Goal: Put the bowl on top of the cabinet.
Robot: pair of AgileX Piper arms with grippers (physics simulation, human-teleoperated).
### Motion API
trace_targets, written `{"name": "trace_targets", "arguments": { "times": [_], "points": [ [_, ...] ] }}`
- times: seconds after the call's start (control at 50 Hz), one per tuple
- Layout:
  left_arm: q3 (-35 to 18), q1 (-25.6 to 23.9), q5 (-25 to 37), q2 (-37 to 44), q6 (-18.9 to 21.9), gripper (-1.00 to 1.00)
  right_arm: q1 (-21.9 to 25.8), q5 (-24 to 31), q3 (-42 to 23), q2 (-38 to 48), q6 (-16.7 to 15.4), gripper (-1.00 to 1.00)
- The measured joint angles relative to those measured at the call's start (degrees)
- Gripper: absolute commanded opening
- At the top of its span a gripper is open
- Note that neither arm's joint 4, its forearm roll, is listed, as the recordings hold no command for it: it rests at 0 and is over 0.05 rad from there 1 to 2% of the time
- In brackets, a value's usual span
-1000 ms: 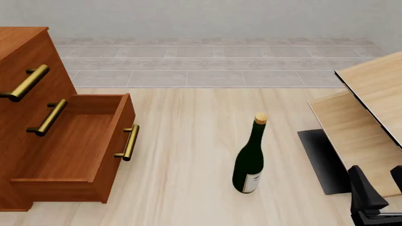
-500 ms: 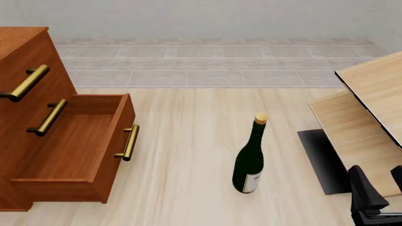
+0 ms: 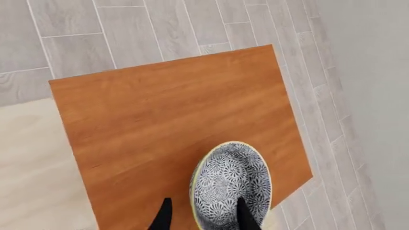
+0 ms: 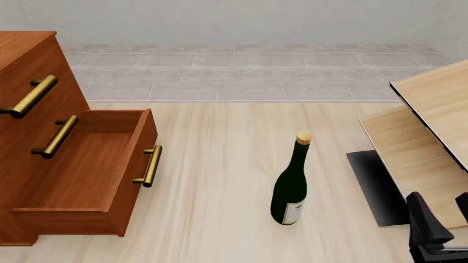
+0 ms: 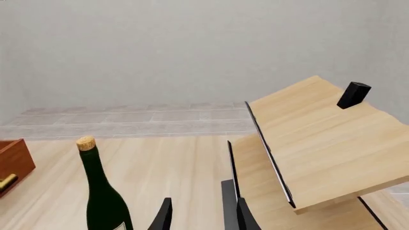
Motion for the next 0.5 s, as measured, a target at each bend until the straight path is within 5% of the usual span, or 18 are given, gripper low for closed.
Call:
{"name": "trace_targets", "arguments": {
  "times": [0.5],
  "points": [
    [0.74, -2.65, -0.11, -8.48, -2.62, 1.0, 0.02, -0.13, 0.06, -0.04, 0.17, 1.0]
  ]
}}
